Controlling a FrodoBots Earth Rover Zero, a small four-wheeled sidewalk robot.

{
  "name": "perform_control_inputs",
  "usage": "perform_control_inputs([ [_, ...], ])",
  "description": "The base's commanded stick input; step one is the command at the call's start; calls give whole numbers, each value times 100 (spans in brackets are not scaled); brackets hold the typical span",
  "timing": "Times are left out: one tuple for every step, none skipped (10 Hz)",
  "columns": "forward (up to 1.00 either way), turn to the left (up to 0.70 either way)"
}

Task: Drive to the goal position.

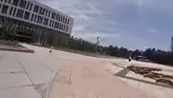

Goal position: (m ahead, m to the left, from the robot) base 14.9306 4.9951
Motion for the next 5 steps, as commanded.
perform_control_inputs([
  [50,-30],
  [50,-3],
  [50,0],
  [50,0],
  [50,0],
])
